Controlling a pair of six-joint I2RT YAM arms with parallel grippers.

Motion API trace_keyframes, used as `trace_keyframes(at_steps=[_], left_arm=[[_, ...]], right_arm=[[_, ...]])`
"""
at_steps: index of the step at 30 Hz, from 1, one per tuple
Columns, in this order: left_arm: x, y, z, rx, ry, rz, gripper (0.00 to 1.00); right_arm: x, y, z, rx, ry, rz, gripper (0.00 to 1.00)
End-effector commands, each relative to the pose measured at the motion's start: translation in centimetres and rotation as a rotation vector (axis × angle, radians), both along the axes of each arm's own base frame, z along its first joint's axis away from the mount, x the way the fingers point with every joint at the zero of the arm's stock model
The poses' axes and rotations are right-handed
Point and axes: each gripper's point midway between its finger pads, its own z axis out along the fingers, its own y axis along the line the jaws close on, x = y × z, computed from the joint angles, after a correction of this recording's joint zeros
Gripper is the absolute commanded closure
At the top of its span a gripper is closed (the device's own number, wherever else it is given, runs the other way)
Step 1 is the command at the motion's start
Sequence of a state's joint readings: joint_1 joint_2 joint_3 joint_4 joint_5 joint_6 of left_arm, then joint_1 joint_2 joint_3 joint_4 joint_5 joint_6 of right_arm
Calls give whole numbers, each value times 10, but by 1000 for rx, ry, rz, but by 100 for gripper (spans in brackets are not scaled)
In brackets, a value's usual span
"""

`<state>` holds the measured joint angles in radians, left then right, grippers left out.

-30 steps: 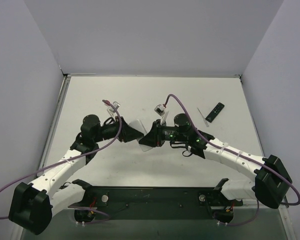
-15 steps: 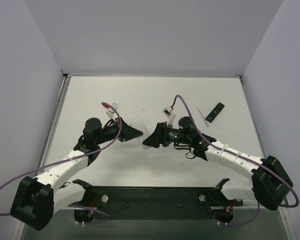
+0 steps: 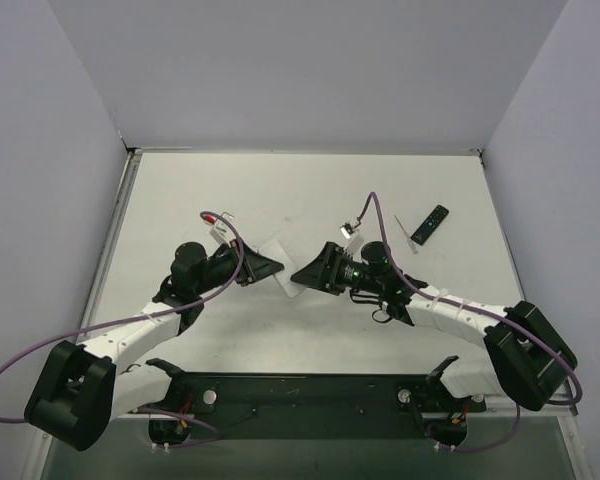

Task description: Unload the batteries from the remote control

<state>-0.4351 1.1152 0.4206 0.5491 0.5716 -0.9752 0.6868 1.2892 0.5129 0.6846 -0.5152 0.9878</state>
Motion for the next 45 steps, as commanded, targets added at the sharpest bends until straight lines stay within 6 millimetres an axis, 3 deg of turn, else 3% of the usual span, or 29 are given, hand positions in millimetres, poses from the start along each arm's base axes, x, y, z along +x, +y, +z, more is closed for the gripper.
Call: trace_keyframes(at_steps=[1, 4, 7, 9, 16, 23, 35, 42, 44, 45], left_arm=[[11, 0, 26, -67, -90, 32, 100], [12, 1, 26, -69, -86, 44, 100], [15, 2, 25, -65, -82, 58, 100], [17, 3, 23, -59, -83, 68, 100], [24, 10, 20, -49, -76, 108, 100], [29, 14, 13, -17, -71, 131, 100], [35, 23, -41, 73, 36, 180, 100], [37, 19, -44, 35, 48, 164, 100], [39, 19, -46, 30, 50, 167, 100], [38, 18, -46, 27, 53, 164, 100]], right_arm=[[10, 18, 35, 139, -34, 10, 42], [12, 21, 27, 128, -11, 13, 46], [11, 22, 20, 121, 0, 12, 59], [10, 21, 15, 117, 7, 9, 73], [2, 17, -1, 77, 17, 34, 91], [-2, 9, -14, 44, 32, 31, 85], [0, -9, -46, -26, 93, -12, 77], [0, -12, -54, -21, 118, -2, 72], [-2, -11, -54, -12, 124, 11, 64], [-2, -11, -53, -8, 122, 15, 55]])
